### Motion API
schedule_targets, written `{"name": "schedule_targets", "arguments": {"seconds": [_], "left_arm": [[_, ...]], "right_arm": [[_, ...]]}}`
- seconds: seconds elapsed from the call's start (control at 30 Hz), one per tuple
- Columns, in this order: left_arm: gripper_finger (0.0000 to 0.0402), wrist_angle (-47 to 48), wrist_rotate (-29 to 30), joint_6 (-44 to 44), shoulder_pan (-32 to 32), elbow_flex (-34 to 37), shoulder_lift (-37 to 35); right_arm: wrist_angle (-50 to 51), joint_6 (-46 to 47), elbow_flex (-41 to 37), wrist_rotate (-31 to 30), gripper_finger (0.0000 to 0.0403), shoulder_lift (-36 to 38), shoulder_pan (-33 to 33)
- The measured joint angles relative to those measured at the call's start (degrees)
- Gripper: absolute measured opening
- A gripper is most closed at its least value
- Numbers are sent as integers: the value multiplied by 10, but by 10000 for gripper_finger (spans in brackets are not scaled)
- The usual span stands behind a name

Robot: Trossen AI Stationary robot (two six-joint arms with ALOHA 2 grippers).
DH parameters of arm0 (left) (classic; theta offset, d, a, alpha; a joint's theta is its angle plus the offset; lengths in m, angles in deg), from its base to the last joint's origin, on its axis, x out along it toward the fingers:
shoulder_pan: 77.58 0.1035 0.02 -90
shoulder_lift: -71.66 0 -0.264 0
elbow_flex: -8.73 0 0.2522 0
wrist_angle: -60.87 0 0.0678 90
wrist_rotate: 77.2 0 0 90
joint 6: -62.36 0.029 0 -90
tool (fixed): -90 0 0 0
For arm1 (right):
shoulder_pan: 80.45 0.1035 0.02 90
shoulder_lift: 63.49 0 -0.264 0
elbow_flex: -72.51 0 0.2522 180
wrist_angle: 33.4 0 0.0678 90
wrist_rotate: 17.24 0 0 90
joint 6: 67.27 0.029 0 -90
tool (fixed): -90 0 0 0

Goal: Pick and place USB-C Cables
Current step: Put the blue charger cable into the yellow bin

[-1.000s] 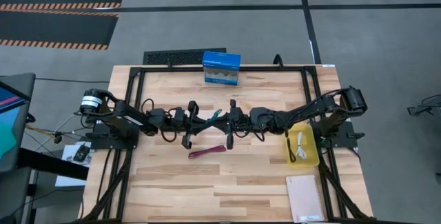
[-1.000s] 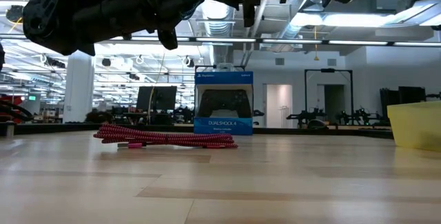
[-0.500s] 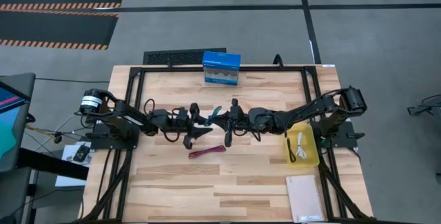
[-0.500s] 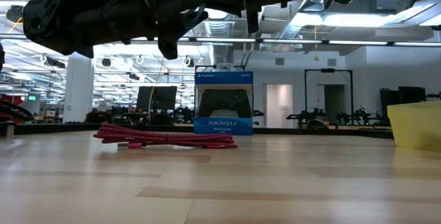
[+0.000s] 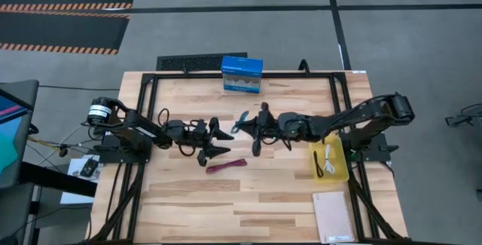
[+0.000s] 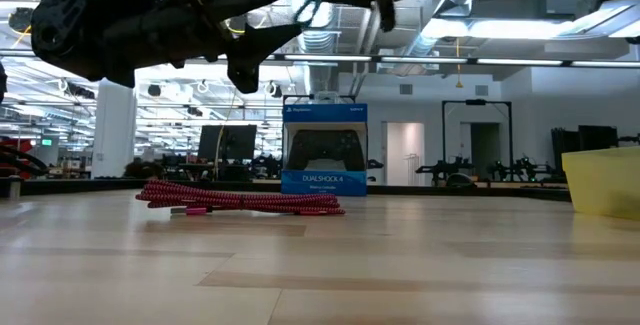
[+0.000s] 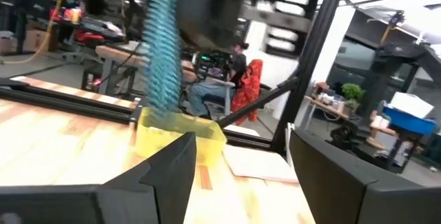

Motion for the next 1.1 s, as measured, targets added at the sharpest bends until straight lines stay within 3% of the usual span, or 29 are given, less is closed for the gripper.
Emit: {"name": "schedule_targets", "arguments": {"seconds": [0.3,0.77,1.1], "left_arm": [[215,12,-1,-2,0,0,0],[214,30,4,-10,0,0,0],[214,47,12,-21,0,0,0]], "right_arm": [[219,97,0,-81,3,98,0],[673,422,0,-86,3,214,24],[896,627,0,-74,3,262,98]]}}
